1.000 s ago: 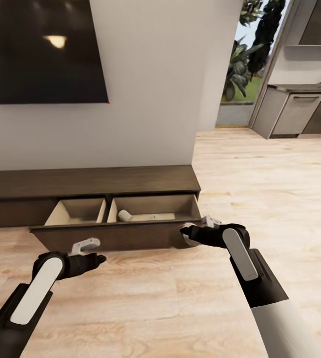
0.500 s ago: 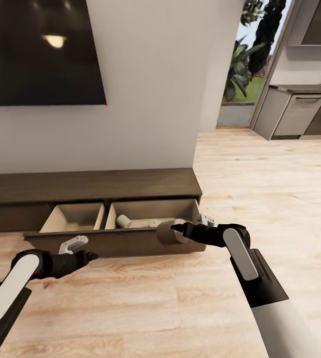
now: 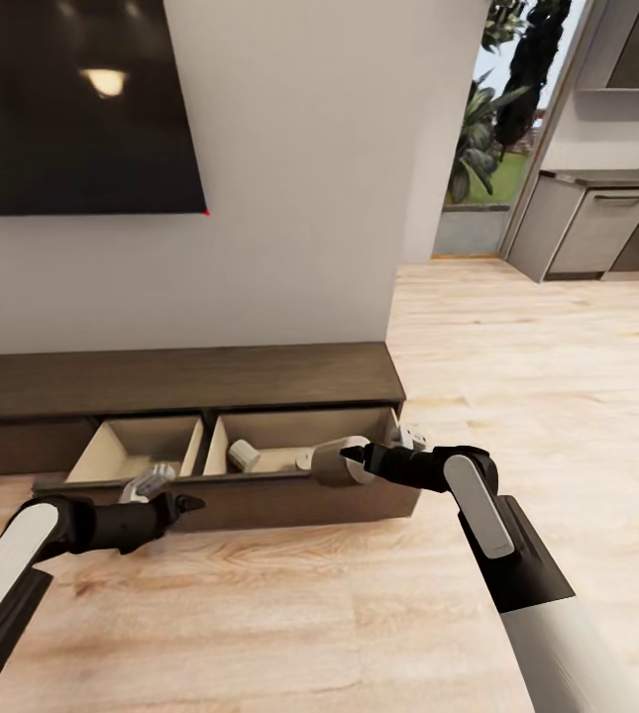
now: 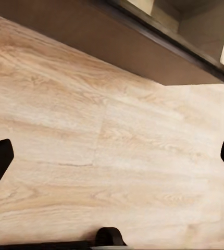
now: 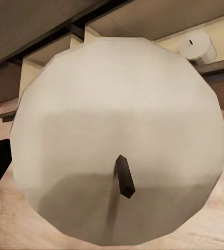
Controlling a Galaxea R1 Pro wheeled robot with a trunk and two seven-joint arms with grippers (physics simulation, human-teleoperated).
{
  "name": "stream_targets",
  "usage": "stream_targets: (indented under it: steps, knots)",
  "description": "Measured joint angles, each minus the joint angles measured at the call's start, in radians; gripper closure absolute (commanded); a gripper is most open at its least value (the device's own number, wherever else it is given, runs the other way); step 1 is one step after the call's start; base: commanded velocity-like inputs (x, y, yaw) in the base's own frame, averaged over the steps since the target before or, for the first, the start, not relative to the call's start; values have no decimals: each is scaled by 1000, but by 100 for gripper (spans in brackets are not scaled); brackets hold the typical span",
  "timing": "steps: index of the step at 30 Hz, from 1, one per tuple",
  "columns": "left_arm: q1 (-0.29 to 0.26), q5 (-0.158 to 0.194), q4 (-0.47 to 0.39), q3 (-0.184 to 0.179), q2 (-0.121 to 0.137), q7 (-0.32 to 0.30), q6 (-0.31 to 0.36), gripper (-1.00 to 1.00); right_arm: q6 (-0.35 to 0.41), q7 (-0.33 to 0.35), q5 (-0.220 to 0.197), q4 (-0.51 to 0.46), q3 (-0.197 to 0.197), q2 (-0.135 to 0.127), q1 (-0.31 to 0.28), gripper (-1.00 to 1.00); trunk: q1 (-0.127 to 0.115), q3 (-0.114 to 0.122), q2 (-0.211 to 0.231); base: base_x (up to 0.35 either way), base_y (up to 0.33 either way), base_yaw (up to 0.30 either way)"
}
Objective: Place each of the two pumpkins and all three candles from the living room inside a cabinet in the living room (use any cabinet), then make sure every cabinet is closed, and position the cauldron so it is next to a table in the living room.
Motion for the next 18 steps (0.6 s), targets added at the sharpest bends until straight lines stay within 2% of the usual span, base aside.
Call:
stream_targets:
  steps: [3,6,10,18]
  knots:
    - [1,68,1,10,27,-1,1,-100,0,0,-2,4,0,0,0,100,0,0,0,149,0,0]
    - [2,105,2,14,48,-1,0,-100,-1,0,1,21,0,0,0,100,0,0,0,153,0,0]
    - [2,117,3,14,55,-1,-1,-100,-1,0,-1,31,0,0,0,100,0,0,0,160,0,0]
    - [3,120,3,14,56,-1,-1,-100,-2,0,0,33,0,0,0,100,0,0,0,168,0,0]
